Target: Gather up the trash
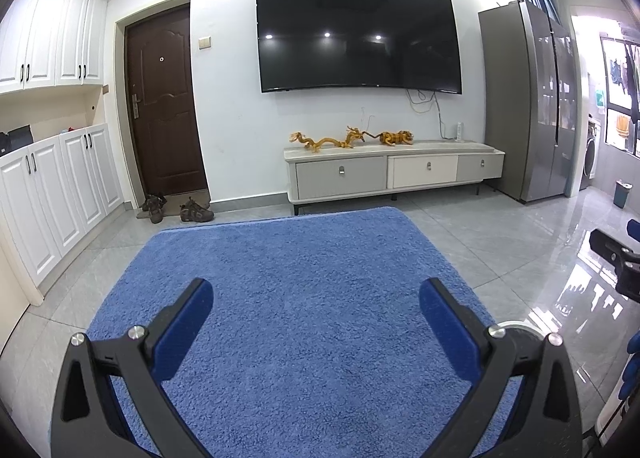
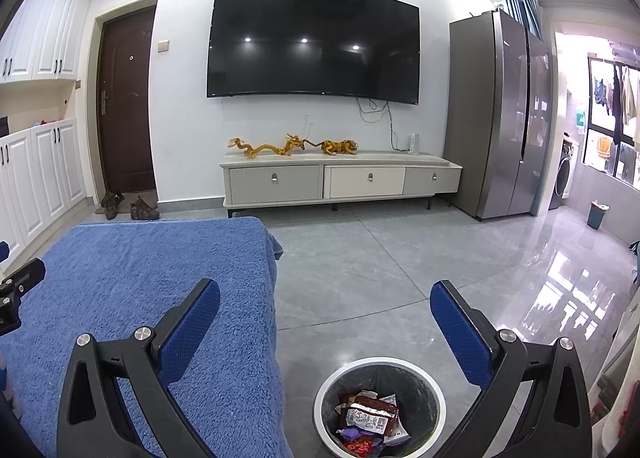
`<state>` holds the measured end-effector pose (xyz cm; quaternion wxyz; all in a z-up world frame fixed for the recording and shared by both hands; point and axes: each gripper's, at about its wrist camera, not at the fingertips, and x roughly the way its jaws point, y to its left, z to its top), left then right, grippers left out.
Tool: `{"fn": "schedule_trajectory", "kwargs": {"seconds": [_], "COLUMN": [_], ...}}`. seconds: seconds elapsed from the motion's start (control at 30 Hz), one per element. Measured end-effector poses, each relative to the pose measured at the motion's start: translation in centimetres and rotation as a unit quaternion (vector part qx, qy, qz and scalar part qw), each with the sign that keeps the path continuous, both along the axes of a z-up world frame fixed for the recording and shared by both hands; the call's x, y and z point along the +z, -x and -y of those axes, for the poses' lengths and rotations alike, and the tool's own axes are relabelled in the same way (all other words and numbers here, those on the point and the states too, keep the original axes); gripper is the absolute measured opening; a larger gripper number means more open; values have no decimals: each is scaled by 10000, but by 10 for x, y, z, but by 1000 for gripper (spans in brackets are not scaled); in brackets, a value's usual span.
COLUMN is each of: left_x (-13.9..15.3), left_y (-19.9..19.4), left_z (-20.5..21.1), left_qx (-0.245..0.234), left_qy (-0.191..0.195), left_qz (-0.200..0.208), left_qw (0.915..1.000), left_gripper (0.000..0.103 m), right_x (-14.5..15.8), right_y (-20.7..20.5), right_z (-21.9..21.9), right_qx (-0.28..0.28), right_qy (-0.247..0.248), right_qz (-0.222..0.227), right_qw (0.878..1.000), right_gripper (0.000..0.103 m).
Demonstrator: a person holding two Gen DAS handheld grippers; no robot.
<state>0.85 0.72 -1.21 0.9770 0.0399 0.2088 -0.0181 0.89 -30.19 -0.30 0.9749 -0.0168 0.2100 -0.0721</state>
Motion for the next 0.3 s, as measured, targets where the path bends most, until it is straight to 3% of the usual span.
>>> {"fn": "schedule_trajectory", "kwargs": {"seconds": [0.3], "left_x": [2], "left_y": [-3], "left_z": [1], "left_qx": [51], "left_qy": [-28], "left_qz": [-52], "left_qw": [10000], "left_gripper": [103], "right_x": [-4], "right_y": [-1], "right_z": [-2], "right_qx": [73], "right_qy": [-37], "right_qz": [-42], "right_qw": [10000], "right_gripper": [103]}}
